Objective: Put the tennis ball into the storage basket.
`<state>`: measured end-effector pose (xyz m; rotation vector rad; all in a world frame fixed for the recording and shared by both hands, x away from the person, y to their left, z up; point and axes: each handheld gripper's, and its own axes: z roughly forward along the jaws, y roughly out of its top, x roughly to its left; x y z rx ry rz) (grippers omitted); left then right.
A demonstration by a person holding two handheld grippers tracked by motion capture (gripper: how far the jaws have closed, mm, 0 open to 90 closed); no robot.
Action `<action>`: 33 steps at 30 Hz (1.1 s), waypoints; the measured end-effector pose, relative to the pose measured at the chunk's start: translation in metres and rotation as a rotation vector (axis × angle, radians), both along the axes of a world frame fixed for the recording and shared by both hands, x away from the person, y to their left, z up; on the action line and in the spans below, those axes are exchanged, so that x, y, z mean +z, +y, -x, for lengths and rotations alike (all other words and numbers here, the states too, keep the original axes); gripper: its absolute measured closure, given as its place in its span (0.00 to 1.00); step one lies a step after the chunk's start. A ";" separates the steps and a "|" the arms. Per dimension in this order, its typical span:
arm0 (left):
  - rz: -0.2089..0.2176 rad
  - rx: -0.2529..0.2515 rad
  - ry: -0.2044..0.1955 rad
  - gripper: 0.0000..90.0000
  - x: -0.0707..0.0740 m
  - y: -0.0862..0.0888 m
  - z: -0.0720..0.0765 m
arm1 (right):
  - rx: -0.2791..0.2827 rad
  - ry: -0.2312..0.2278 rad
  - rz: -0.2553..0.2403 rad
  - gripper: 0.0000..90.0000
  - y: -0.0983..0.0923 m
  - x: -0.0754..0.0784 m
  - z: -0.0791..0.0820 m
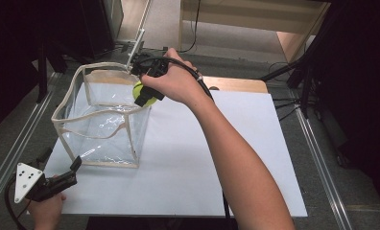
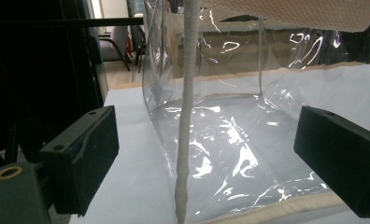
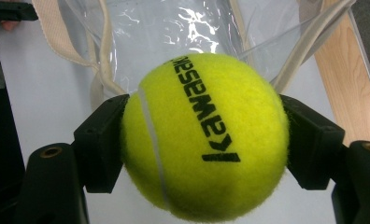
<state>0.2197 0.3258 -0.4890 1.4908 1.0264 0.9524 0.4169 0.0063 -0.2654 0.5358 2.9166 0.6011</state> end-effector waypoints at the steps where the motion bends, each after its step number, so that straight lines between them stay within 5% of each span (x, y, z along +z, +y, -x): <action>1: 0.002 -0.002 -0.003 0.08 0.000 0.000 0.000 | 0.000 -0.003 0.000 0.26 0.001 0.000 -0.001; 12: 0.000 -0.002 -0.001 0.08 0.000 0.000 0.000 | 0.012 -0.007 0.005 0.26 0.017 0.001 -0.006; 33: -0.007 -0.004 -0.005 0.08 0.000 -0.001 0.000 | 0.035 -0.015 0.039 0.26 0.039 -0.027 -0.018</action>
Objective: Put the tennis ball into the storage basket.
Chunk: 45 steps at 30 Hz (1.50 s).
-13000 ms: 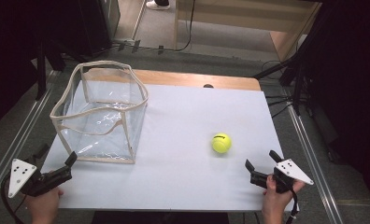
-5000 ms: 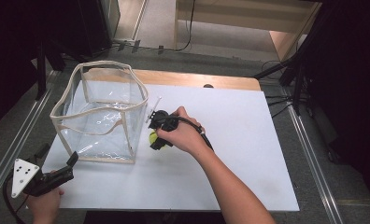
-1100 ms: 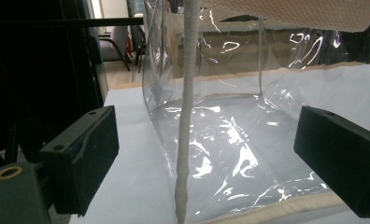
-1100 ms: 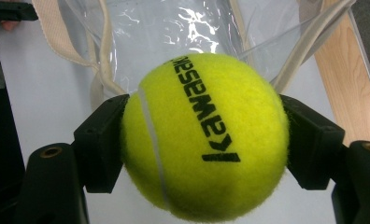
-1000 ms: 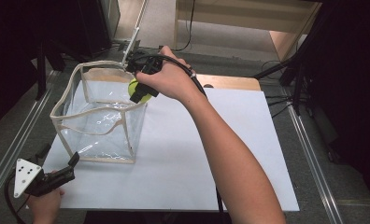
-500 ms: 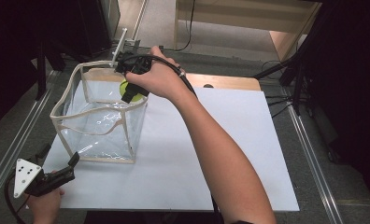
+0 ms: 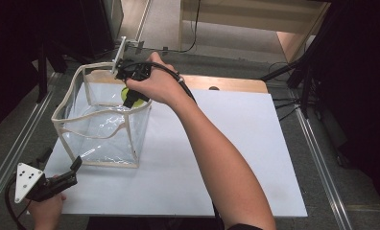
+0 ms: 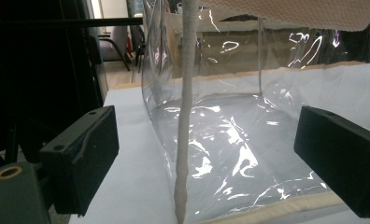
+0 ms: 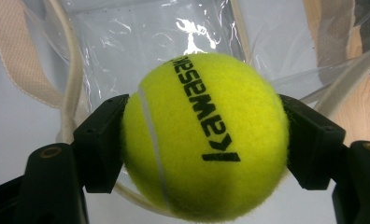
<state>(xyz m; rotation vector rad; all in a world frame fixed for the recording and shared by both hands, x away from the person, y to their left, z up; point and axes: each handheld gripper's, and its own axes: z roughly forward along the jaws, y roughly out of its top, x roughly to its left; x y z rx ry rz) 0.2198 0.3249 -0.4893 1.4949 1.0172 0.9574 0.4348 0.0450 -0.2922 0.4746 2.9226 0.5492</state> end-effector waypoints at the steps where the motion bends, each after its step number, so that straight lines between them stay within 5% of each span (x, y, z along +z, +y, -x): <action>1: -0.001 -0.001 0.000 0.08 0.000 0.000 0.000 | -0.002 -0.001 0.003 0.26 0.000 -0.001 0.000; 5: -0.009 0.001 0.001 0.08 0.000 0.000 0.000 | -0.023 0.001 0.000 0.13 -0.002 0.000 0.000; 15: -0.022 0.001 0.003 0.08 0.000 -0.001 0.000 | -0.091 -0.014 -0.061 0.01 -0.022 0.008 0.008; 27: -0.021 0.000 0.004 0.08 0.000 -0.001 0.000 | -0.114 -0.006 -0.078 0.00 -0.046 0.001 0.025; 45: -0.022 0.000 0.000 0.08 0.000 -0.002 0.000 | -0.127 -0.022 -0.083 0.00 -0.057 -0.020 0.047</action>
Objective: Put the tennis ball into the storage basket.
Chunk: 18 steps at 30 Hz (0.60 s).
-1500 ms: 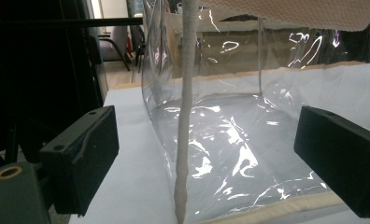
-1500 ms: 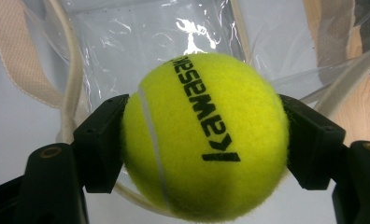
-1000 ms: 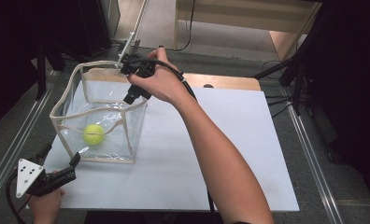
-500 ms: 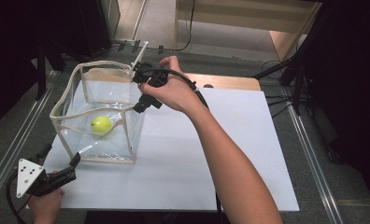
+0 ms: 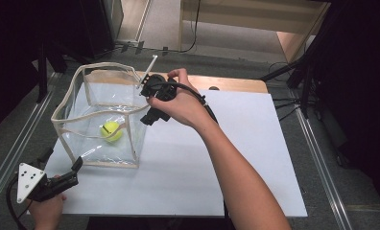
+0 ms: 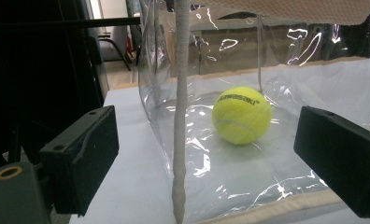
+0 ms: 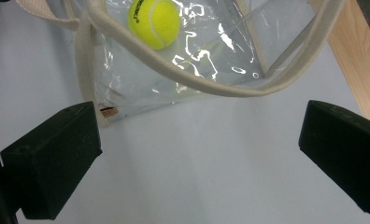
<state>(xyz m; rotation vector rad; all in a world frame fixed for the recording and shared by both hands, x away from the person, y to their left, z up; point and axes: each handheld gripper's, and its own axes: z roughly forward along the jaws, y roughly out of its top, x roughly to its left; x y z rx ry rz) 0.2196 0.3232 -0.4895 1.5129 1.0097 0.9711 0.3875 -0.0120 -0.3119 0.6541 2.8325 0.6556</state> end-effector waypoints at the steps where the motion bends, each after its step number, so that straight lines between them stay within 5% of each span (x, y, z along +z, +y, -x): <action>1: 0.002 0.001 -0.002 0.08 0.000 0.000 0.000 | 0.003 0.005 0.000 0.00 0.000 -0.001 0.001; 18: 0.000 -0.001 -0.001 0.08 0.000 0.000 0.000 | -0.014 -0.005 -0.016 0.00 -0.011 -0.025 0.010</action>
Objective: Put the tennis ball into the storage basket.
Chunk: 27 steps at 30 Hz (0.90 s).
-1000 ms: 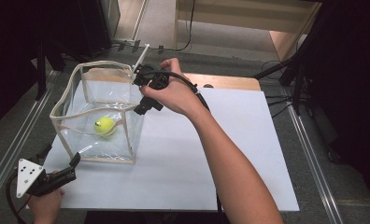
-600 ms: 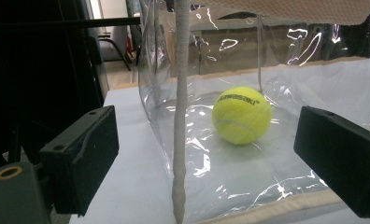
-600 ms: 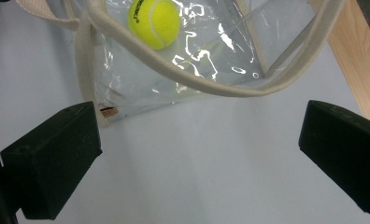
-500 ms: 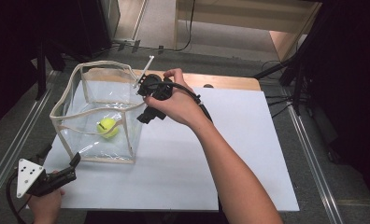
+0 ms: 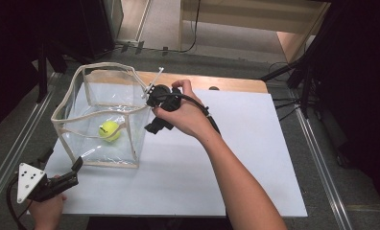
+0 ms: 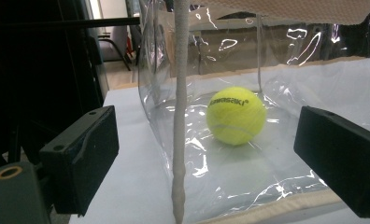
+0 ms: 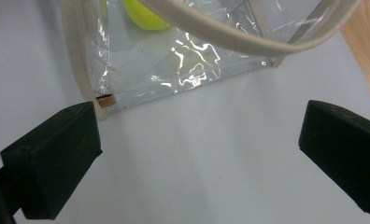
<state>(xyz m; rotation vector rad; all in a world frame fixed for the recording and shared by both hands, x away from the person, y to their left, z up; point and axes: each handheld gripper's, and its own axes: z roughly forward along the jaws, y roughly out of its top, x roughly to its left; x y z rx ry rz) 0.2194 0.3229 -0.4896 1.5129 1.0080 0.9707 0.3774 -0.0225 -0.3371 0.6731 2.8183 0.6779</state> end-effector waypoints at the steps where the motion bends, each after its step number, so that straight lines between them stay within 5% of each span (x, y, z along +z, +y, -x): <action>1: 0.002 0.001 -0.001 0.08 0.000 0.000 0.000 | 0.000 0.000 -0.001 0.00 -0.001 -0.001 0.001; 27: -0.008 0.001 0.002 0.08 0.000 -0.001 0.000 | -0.069 -0.032 -0.089 0.00 -0.042 -0.045 0.028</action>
